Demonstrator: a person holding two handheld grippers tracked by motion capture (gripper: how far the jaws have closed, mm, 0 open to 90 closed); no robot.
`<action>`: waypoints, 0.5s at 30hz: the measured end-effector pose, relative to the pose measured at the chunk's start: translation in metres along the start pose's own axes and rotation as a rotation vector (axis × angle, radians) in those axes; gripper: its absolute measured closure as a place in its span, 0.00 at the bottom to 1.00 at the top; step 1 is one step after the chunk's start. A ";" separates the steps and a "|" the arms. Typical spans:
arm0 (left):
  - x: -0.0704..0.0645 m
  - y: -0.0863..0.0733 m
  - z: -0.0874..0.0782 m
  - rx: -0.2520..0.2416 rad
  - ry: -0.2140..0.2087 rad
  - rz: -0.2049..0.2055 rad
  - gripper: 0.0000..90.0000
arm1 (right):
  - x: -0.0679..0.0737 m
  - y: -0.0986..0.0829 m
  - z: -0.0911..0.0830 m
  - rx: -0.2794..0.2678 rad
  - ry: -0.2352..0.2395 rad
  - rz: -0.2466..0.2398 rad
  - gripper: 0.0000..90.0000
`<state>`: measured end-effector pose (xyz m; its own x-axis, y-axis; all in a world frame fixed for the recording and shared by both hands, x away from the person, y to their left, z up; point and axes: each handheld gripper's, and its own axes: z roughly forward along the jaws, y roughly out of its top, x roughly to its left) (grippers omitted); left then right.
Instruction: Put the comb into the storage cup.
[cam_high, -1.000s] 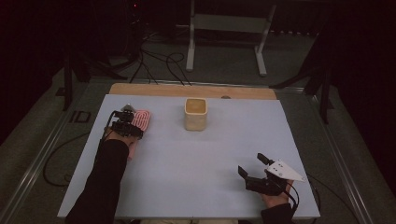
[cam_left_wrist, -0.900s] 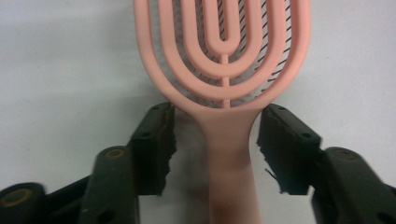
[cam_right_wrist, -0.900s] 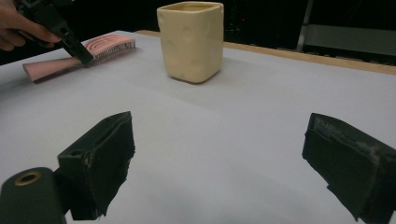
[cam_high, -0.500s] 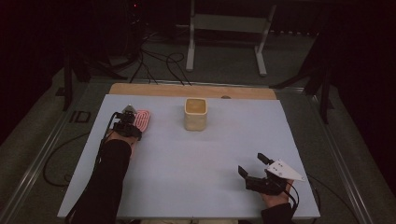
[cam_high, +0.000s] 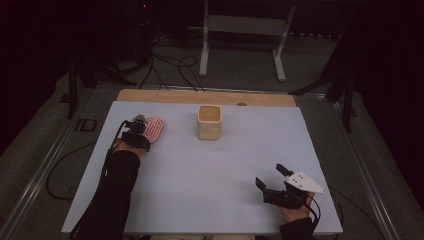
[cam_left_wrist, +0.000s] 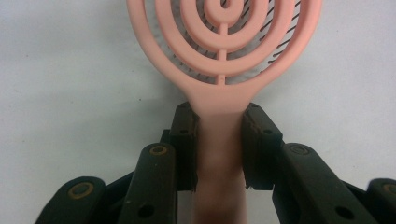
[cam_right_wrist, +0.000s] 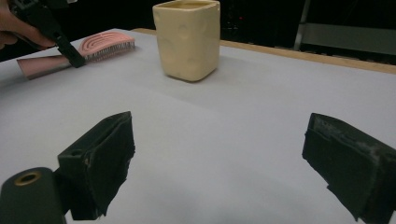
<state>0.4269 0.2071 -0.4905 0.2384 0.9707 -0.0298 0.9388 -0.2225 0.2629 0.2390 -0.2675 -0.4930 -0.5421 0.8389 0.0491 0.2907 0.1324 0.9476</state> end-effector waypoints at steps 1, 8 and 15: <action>0.000 0.000 0.000 -0.001 0.000 0.002 0.78 | 0.000 0.000 0.000 0.001 -0.002 0.002 0.10; 0.001 -0.001 -0.008 -0.054 -0.023 -0.001 0.78 | 0.000 0.000 0.000 0.000 -0.003 0.003 0.10; 0.002 -0.005 -0.023 -0.135 -0.053 0.010 0.78 | 0.000 0.000 0.000 0.002 -0.004 0.001 0.10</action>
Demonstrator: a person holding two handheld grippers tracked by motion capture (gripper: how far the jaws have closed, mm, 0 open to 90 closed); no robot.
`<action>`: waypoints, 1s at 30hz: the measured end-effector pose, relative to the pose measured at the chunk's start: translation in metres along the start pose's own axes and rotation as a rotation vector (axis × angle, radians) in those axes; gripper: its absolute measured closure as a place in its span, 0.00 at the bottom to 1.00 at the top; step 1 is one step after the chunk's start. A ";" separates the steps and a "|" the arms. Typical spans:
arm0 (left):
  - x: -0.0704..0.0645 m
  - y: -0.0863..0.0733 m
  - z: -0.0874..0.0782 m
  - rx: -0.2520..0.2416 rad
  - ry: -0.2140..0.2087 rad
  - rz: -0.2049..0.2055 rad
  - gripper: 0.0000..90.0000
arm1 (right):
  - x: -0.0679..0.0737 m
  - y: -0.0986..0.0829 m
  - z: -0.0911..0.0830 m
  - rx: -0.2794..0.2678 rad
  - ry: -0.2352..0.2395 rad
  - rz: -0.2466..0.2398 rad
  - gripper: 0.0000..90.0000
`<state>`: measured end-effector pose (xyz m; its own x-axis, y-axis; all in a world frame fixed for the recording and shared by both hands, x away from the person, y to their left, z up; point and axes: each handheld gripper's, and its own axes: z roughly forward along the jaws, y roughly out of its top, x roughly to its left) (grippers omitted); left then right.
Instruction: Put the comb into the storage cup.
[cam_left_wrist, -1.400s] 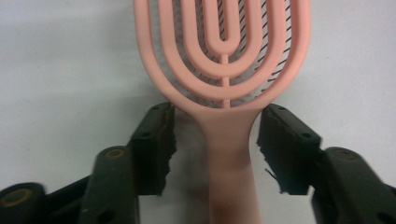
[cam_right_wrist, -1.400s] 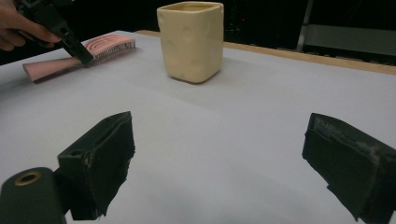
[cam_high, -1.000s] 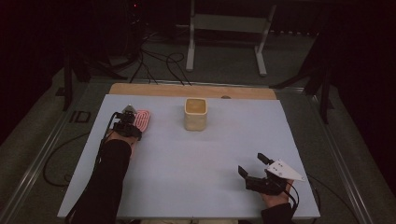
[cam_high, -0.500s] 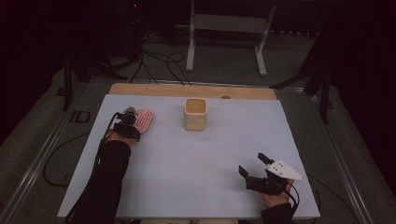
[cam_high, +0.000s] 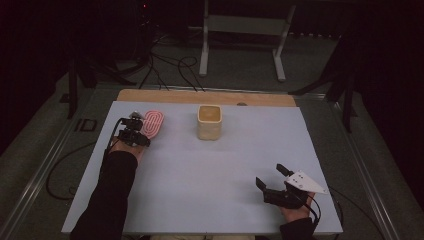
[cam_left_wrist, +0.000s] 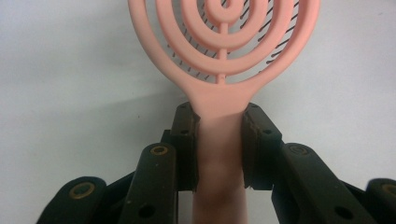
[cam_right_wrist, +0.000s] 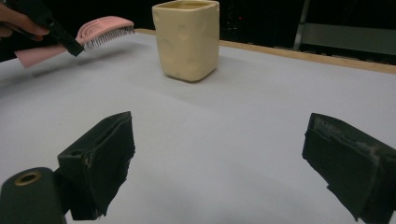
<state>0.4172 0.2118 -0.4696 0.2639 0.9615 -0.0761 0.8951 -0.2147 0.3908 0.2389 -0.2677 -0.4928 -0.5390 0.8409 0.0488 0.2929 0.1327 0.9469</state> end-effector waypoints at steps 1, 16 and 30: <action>-0.001 -0.001 -0.002 -0.010 0.002 0.008 0.78 | 0.000 0.000 0.000 0.000 0.000 0.000 0.10; -0.012 -0.041 -0.027 -0.193 -0.021 0.115 0.78 | 0.000 0.000 0.000 0.000 -0.001 -0.003 0.10; -0.022 -0.056 -0.041 -0.318 -0.079 0.172 0.78 | 0.002 -0.002 0.003 0.024 -0.013 -0.018 0.10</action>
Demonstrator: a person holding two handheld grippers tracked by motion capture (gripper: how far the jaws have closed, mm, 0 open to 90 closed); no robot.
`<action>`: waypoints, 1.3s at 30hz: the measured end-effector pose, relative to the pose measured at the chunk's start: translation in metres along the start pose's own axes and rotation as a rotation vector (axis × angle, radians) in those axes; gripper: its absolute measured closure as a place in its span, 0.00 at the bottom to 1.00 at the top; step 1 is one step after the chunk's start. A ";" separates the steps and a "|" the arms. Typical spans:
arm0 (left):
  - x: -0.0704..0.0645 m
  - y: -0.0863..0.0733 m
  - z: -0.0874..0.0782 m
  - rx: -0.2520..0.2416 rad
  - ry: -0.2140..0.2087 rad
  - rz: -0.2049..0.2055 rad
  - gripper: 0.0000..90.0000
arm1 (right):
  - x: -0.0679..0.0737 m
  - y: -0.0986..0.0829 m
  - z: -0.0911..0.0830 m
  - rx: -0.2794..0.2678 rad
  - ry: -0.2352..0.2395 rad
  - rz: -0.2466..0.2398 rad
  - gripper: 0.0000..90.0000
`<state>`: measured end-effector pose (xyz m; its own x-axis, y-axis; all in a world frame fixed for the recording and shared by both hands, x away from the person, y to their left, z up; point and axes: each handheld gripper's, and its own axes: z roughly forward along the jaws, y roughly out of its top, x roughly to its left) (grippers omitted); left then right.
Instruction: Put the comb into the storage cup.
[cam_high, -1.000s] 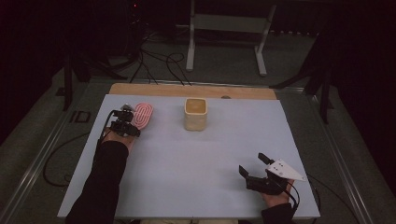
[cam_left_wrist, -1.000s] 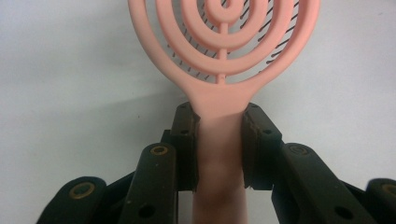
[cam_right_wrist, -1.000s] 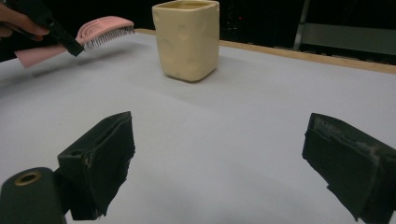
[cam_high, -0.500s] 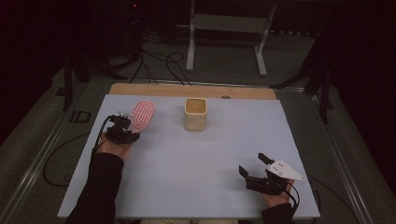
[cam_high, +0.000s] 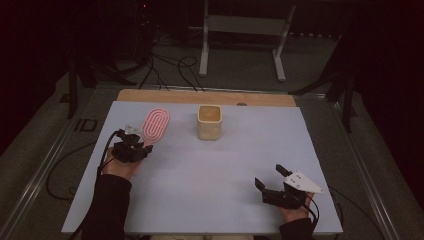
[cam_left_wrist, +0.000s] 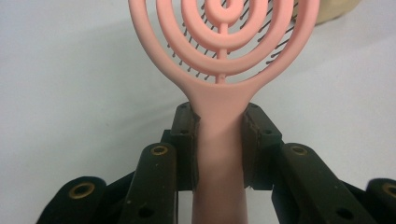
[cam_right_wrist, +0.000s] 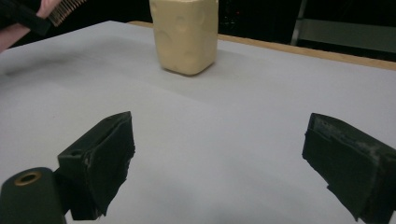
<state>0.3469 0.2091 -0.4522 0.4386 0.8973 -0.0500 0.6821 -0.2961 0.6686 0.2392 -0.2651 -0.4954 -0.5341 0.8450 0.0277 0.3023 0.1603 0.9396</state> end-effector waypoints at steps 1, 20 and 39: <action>0.000 0.000 -0.002 -0.010 -0.009 0.000 0.78 | 0.000 0.000 0.000 0.002 0.001 0.000 0.10; -0.028 0.005 -0.020 -0.101 -0.060 0.116 0.78 | 0.001 0.001 0.005 0.028 0.025 0.004 0.10; -0.050 0.008 -0.014 -0.151 -0.173 0.161 0.78 | -0.009 0.027 0.004 0.036 0.025 0.105 0.10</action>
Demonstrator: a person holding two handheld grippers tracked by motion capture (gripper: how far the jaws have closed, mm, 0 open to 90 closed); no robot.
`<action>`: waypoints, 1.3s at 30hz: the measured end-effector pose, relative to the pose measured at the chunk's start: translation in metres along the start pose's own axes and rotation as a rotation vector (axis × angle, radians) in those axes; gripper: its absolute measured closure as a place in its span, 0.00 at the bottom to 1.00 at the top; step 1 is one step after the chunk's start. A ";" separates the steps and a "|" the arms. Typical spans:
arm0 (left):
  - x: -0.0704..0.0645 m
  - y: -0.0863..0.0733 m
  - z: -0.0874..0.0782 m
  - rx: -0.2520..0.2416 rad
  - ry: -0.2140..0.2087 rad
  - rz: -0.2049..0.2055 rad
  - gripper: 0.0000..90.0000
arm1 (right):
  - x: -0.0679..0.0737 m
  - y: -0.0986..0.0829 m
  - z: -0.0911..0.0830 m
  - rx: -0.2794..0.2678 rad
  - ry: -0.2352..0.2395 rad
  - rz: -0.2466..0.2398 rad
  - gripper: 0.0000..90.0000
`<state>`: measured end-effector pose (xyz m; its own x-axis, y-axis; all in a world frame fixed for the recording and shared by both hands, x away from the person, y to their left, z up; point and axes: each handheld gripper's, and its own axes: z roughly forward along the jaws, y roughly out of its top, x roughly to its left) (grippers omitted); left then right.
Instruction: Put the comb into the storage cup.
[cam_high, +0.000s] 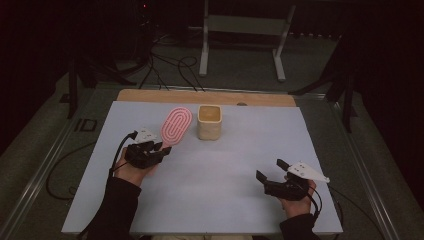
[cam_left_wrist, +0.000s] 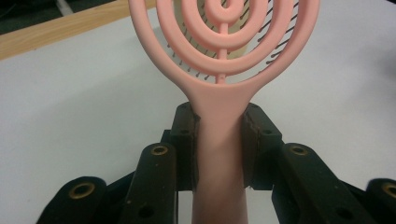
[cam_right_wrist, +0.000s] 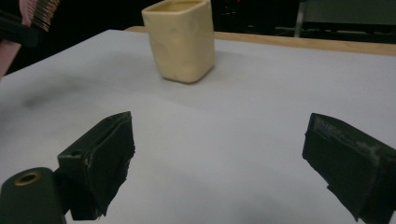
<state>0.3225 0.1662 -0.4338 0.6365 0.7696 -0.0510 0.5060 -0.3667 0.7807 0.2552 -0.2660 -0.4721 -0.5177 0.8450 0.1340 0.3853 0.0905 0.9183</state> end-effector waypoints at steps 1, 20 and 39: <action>-0.001 0.000 0.000 -0.001 -0.005 0.003 0.78 | 0.002 0.004 0.002 0.002 0.010 -0.001 0.10; -0.019 0.004 0.007 -0.019 -0.040 0.050 0.78 | 0.039 0.062 0.040 0.037 0.148 -0.014 0.09; -0.032 0.006 0.013 -0.025 -0.073 0.085 0.78 | 0.074 0.095 0.067 0.051 0.245 -0.096 0.09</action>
<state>0.3130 0.1325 -0.4354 0.7175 0.6959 -0.0289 0.4343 -0.4146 0.7997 0.3043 -0.1593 -0.4003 -0.7208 0.6791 0.1388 0.3602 0.1960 0.9121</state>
